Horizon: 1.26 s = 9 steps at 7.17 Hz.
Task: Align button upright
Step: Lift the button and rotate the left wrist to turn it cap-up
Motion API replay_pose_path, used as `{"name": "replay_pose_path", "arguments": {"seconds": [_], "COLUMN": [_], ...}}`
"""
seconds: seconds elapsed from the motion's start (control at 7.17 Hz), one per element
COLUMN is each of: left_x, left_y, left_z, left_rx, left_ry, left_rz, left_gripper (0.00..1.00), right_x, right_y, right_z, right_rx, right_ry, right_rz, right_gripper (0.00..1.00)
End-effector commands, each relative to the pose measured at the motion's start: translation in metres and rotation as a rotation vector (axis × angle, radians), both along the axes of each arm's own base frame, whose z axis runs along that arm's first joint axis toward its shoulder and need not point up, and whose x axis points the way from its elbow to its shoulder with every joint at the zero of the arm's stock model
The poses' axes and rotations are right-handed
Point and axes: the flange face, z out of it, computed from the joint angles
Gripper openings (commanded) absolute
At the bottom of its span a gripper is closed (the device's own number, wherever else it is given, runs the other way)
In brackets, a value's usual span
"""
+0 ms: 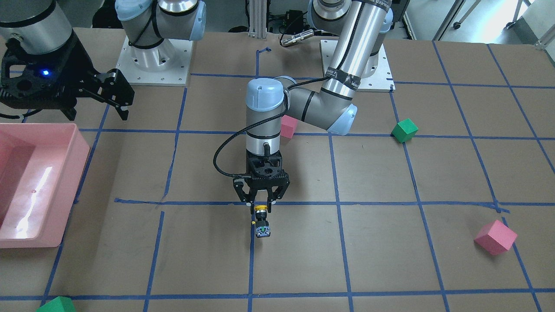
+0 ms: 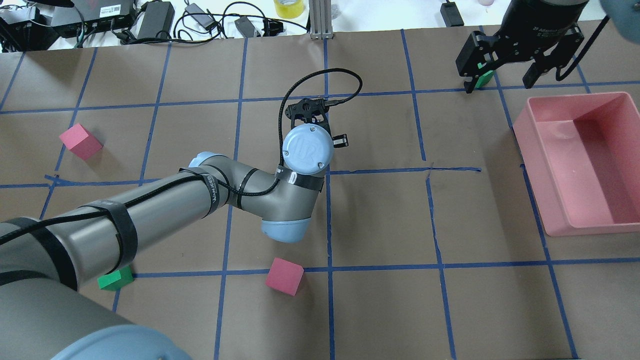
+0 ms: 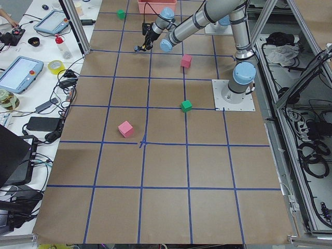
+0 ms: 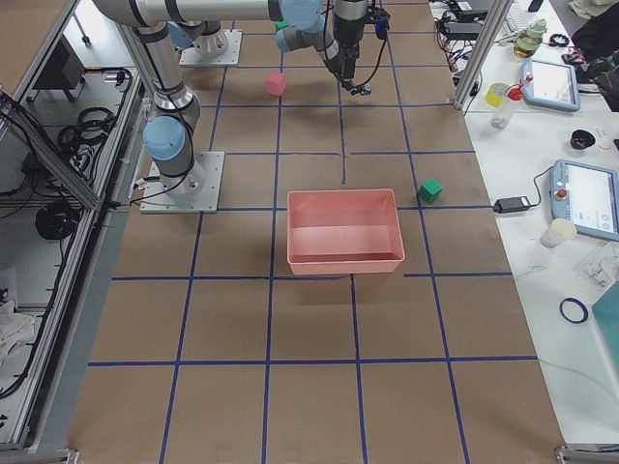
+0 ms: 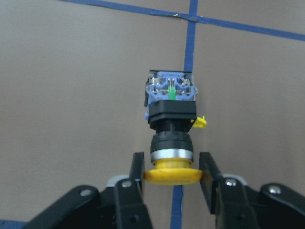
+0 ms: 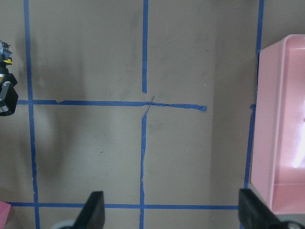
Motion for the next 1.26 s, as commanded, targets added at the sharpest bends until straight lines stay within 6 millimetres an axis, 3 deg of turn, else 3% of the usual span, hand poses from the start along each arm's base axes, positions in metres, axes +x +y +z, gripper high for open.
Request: {"name": "replay_pose_path", "arguments": {"seconds": [0.0,0.28,0.42,0.7,0.84,1.12], "left_x": [0.019,0.041,0.046,0.087,0.094,0.094], "left_y": [0.000,-0.018,-0.020,-0.030,-0.030,-0.037], "left_z": [0.029,0.065,0.068,0.058,0.054,0.073], "left_rx": [0.172,0.327,0.390,0.603,0.686,0.771], "left_ry": [0.003,0.039,0.029,0.199,0.248,0.245], "left_rz": [0.016,0.044,0.047,0.101,0.073,0.093], "left_gripper": [0.26,0.23,0.23,0.18,0.14,0.11], "right_x": [0.000,0.000,-0.001,-0.001,0.000,-0.001], "right_y": [0.000,0.000,-0.003,-0.003,-0.003,-0.003], "right_z": [0.000,0.000,0.002,0.002,0.002,0.002], "right_rx": [0.000,-0.003,-0.026,-0.027,-0.027,-0.027], "right_ry": [0.000,-0.001,0.005,0.005,0.003,0.005], "right_rz": [-0.003,-0.003,0.001,0.000,-0.002,-0.002], "right_gripper": [1.00,1.00,1.00,1.00,1.00,1.00]}}
